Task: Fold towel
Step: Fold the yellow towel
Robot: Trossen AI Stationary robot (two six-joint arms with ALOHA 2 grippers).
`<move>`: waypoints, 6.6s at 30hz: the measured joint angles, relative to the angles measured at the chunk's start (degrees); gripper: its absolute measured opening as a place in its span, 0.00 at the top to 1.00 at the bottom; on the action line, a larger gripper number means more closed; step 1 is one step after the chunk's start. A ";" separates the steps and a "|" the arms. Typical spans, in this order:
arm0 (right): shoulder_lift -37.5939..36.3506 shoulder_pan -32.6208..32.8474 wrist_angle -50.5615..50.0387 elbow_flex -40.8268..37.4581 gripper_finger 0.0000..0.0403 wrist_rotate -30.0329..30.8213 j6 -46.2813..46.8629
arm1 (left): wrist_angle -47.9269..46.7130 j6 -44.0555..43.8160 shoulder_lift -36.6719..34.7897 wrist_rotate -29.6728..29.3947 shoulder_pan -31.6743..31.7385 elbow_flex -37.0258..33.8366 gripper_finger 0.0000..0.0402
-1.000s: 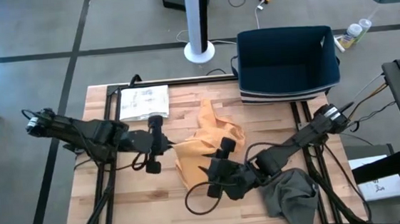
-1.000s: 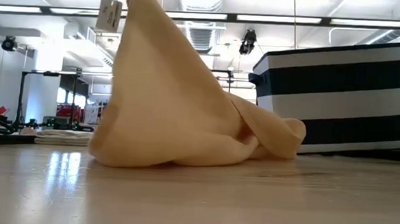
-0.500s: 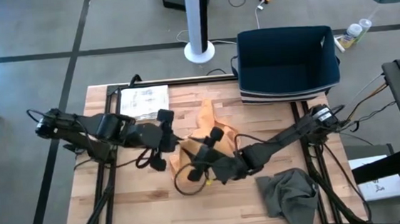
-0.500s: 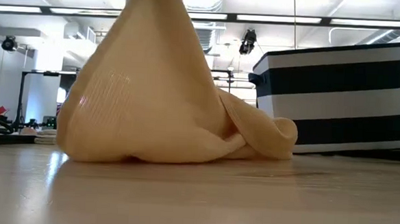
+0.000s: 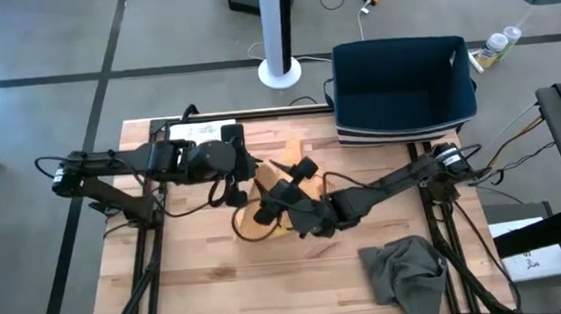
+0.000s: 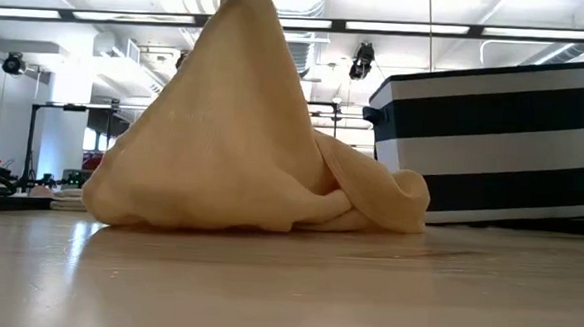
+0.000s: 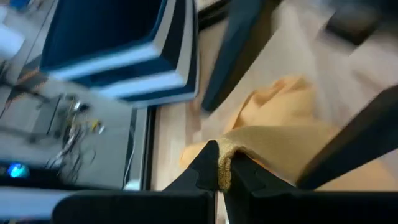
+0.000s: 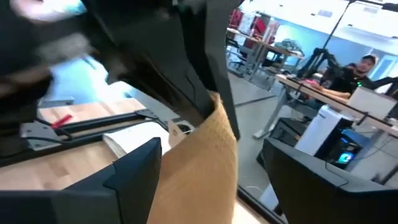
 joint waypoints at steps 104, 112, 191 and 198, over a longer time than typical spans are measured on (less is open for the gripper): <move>-34.23 -0.68 -10.30 0.03 0.99 -28.60 -23.13 | 76.09 -28.89 5.47 25.12 1.29 -54.58 0.42; -34.12 -0.68 -10.31 1.31 0.99 -28.81 -24.56 | 76.95 -29.97 17.68 22.75 1.60 -49.01 0.59; -29.44 4.64 -58.58 25.35 0.99 -48.54 -3.31 | -28.97 -40.08 -15.40 14.04 -34.86 16.45 1.00; -29.06 3.93 -62.90 23.10 0.99 -32.38 -0.28 | -45.12 -54.90 -16.85 -4.33 -34.89 14.52 1.00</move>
